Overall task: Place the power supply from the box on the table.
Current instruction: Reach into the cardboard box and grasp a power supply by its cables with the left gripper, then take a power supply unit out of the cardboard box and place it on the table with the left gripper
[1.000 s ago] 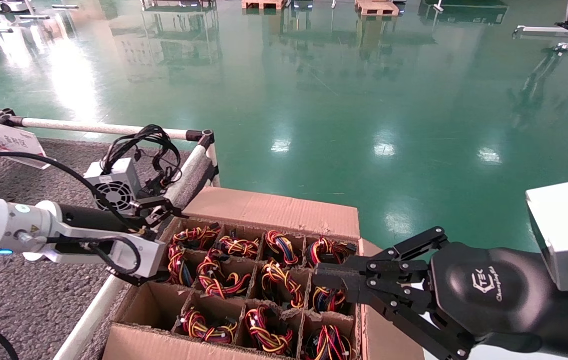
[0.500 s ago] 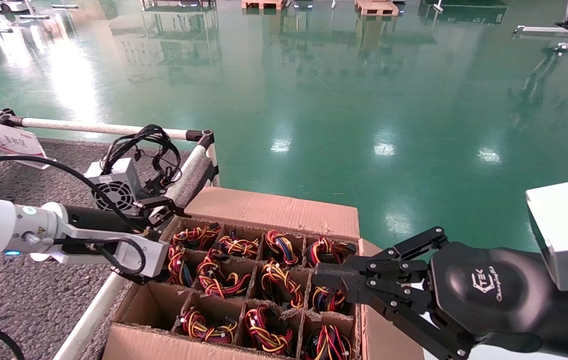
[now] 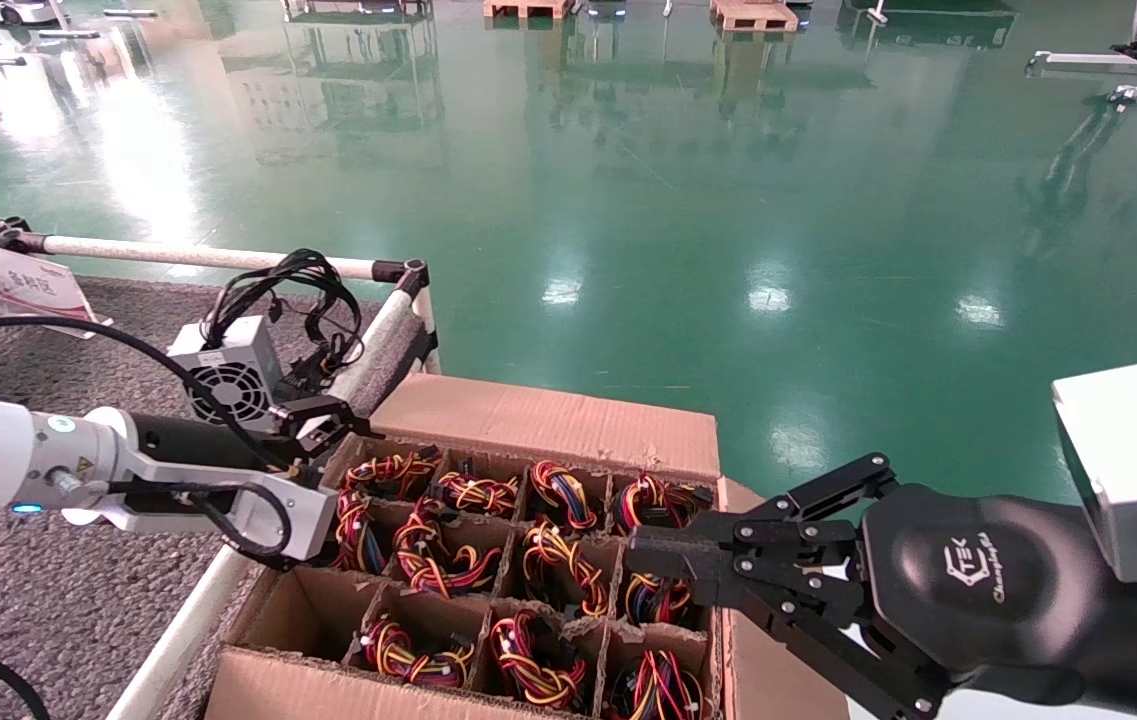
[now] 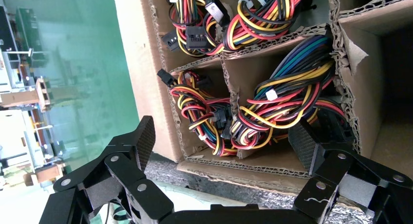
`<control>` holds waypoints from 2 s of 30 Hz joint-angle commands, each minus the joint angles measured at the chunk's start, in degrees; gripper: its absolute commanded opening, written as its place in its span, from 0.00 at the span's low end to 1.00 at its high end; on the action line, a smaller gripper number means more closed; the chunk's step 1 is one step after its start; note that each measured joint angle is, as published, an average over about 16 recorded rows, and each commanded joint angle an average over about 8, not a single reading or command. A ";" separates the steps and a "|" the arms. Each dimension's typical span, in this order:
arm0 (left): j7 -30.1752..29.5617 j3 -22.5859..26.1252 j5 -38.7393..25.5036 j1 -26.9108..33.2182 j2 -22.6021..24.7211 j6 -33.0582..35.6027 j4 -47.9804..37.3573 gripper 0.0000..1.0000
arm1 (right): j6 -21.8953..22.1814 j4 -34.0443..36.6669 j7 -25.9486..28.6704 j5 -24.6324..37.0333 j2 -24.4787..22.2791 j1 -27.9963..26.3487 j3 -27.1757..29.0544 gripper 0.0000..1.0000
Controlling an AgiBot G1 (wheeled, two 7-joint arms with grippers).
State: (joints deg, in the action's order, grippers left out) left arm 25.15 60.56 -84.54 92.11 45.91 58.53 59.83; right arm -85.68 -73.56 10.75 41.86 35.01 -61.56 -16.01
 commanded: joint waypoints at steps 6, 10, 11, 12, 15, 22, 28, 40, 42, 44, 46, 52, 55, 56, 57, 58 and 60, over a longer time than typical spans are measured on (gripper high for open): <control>0.30 0.00 0.12 -0.09 -0.15 0.18 -0.01 0.00 | 0.00 0.00 0.00 0.00 0.00 0.00 0.00 0.00; 0.37 0.03 0.12 -0.12 -0.25 0.26 -0.03 0.00 | 0.00 0.00 0.00 0.00 0.00 0.00 0.00 0.00; 0.38 0.04 0.12 -0.13 -0.28 0.28 -0.04 0.00 | 0.00 0.00 0.00 0.00 0.00 0.00 0.00 0.00; 0.39 0.04 0.12 -0.13 -0.30 0.29 -0.05 0.00 | 0.00 0.00 0.00 0.00 0.00 0.00 0.00 0.00; 0.39 0.06 0.12 -0.16 -0.36 0.32 -0.09 0.00 | 0.00 0.00 0.00 0.00 0.00 0.00 0.00 0.00; 0.32 0.09 0.11 -0.21 -0.45 0.33 -0.15 0.00 | 0.00 0.00 0.00 0.00 0.00 0.00 0.00 0.00; 0.25 0.08 0.12 -0.23 -0.50 0.33 -0.16 0.00 | 0.00 0.00 0.00 0.00 0.00 0.00 0.00 0.00; 0.14 0.04 0.27 -0.41 -0.93 0.45 -0.04 0.00 | 0.00 0.00 0.00 0.00 0.00 0.00 0.00 0.00; 0.13 0.04 0.29 -0.44 -1.01 0.47 -0.03 0.00 | 0.00 0.00 0.00 0.00 0.00 0.00 0.00 0.00; 0.11 0.04 0.30 -0.47 -1.07 0.48 -0.02 0.00 | 0.00 0.00 0.00 0.00 0.00 0.00 0.00 0.00; 0.10 0.04 0.31 -0.50 -1.13 0.49 -0.01 0.00 | 0.00 0.00 0.00 0.00 0.00 0.00 0.00 0.00; 0.07 0.00 0.40 -0.53 -1.37 0.57 0.06 0.00 | 0.00 0.00 0.00 0.00 0.00 0.00 0.00 0.00; 0.07 -0.11 0.55 -0.40 -1.57 0.69 0.15 0.00 | 0.00 0.00 0.00 0.00 0.00 0.00 0.00 0.00; 0.08 -0.17 0.64 -0.33 -1.66 0.75 0.19 0.00 | 0.00 0.00 0.00 0.00 0.00 0.00 0.00 0.00; 0.09 -0.25 0.74 -0.24 -1.74 0.81 0.24 0.00 | 0.00 0.00 0.00 0.00 0.00 0.00 0.00 0.00; 0.11 -0.35 0.88 -0.13 -1.84 0.88 0.28 0.00 | 0.00 0.00 0.00 0.00 0.00 0.00 0.00 0.00; 0.16 -0.64 1.24 0.12 -2.07 1.04 0.39 0.00 | 0.00 0.00 0.00 0.00 0.00 0.00 0.00 0.00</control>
State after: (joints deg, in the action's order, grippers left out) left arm 25.35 59.64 -82.99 92.34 43.73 59.63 60.26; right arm -85.68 -73.56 10.75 41.86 35.01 -61.56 -16.01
